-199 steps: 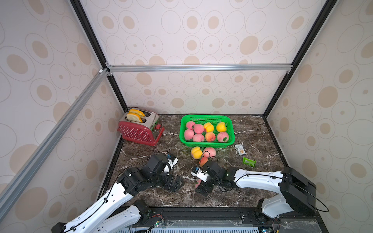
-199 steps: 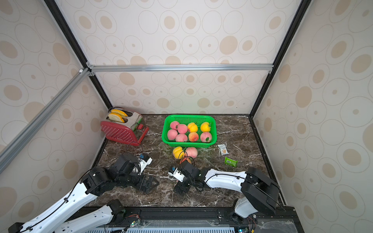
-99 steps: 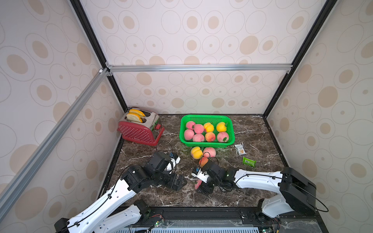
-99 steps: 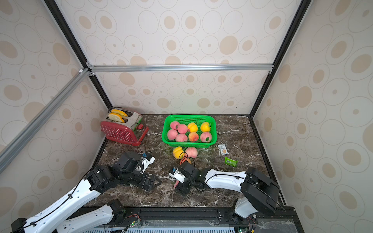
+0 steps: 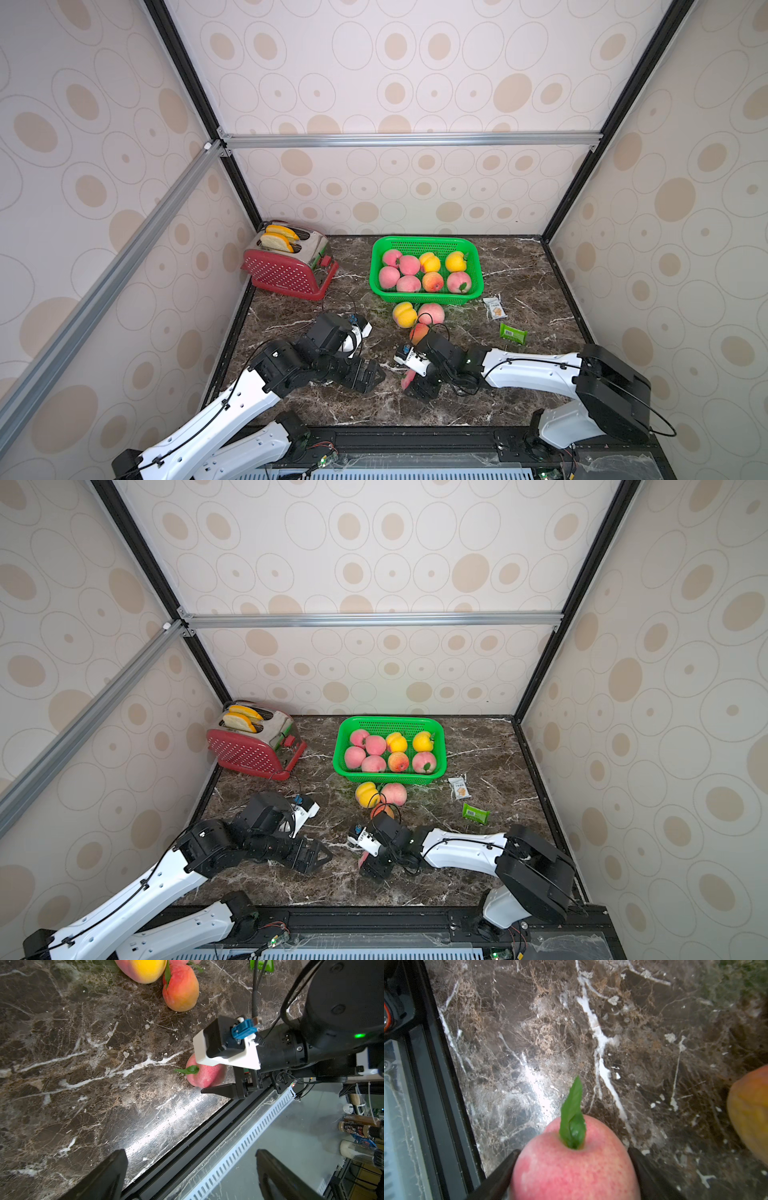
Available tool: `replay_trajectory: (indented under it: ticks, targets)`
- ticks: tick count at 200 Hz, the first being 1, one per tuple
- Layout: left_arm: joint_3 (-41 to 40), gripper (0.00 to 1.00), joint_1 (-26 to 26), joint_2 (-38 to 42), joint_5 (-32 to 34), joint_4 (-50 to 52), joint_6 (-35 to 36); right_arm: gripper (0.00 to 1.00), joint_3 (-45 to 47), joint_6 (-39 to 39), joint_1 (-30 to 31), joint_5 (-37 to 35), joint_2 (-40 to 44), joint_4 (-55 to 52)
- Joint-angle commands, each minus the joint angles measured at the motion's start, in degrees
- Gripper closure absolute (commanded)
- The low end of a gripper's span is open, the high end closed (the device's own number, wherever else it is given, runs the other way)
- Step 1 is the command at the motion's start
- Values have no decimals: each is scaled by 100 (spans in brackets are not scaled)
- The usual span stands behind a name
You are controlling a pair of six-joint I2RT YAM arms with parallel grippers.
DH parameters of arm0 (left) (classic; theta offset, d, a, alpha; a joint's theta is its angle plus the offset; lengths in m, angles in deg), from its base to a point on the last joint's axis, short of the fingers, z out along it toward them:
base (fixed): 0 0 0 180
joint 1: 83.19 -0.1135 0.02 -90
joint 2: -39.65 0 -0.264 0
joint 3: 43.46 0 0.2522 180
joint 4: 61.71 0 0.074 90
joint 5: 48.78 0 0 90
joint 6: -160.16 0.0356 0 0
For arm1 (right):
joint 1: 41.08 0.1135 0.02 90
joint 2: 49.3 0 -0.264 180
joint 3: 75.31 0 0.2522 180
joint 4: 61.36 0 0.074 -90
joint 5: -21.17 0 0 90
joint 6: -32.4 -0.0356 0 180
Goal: Put the peaches into the basket
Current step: Pick up the peach from the center of the board.
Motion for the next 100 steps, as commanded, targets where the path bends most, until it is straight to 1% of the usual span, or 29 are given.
replay_trajectory:
  ticks: [1,65,100]
  targets:
    - [17,1,47,26,123,-89,158,60,-133,6,30,-252,145,-242]
    - [-42,1,44,-4,162,-339,114,60,-593,94,-2,-382,441,-524]
    - [-18,1,44,-167,271,-529,123,60,-1029,130,-365,-311,660,-989]
